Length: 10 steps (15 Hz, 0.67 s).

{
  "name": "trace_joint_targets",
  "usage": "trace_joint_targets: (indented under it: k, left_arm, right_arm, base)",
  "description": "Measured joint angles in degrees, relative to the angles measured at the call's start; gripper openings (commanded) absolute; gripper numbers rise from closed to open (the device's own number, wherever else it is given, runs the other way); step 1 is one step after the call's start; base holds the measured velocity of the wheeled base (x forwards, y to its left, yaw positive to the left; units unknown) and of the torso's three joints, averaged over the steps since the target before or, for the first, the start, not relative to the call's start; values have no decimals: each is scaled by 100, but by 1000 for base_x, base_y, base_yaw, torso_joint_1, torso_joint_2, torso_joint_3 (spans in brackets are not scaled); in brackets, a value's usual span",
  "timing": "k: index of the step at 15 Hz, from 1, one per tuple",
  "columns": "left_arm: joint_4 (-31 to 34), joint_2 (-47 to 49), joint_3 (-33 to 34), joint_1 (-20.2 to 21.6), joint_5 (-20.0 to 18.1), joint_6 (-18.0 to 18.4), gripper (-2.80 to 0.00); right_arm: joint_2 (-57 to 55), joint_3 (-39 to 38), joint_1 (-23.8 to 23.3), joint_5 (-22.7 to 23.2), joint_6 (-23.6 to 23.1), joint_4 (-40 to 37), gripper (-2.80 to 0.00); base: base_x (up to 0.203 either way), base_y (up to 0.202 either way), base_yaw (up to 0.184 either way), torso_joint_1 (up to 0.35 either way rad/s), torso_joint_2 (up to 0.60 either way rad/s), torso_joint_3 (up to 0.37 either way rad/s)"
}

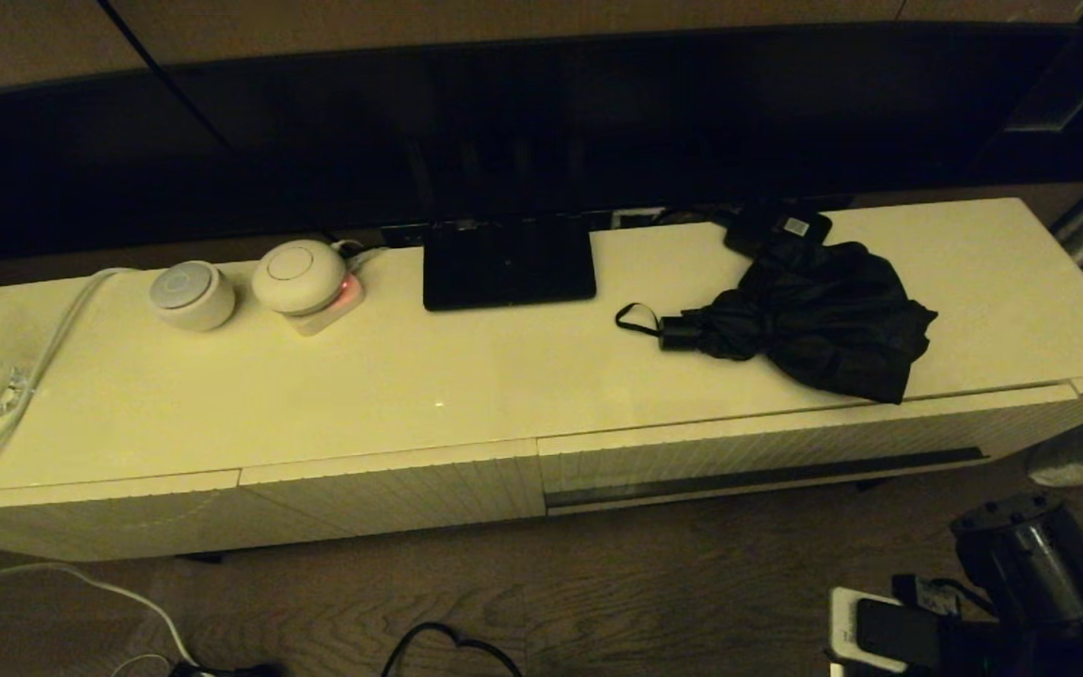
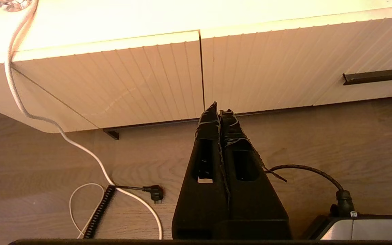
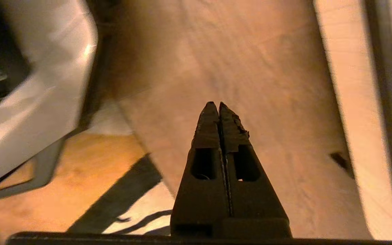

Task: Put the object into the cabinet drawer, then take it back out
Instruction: Open the drawer

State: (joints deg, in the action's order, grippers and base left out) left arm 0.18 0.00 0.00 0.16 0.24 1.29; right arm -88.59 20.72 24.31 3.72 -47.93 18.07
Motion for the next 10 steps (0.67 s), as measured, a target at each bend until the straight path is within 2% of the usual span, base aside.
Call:
trace_joint_targets:
  k: [6, 7, 10]
  left_arm:
    - [0, 0, 0, 0, -2, 3, -280]
    - [-2, 0, 0, 0, -2, 3, -280]
    - [0, 0, 0, -2, 0, 3, -280]
  right_arm:
    - [-357, -99, 301, -539, -74, 233, -280]
    - [-398, -105, 359, -551, -94, 261, 0]
    - [-570, -255, 488, -739, -149, 692, 0]
  base:
    - [0, 0, 0, 0, 0, 0]
    - [0, 0, 0, 0, 0, 0]
    - [0, 0, 0, 0, 0, 0]
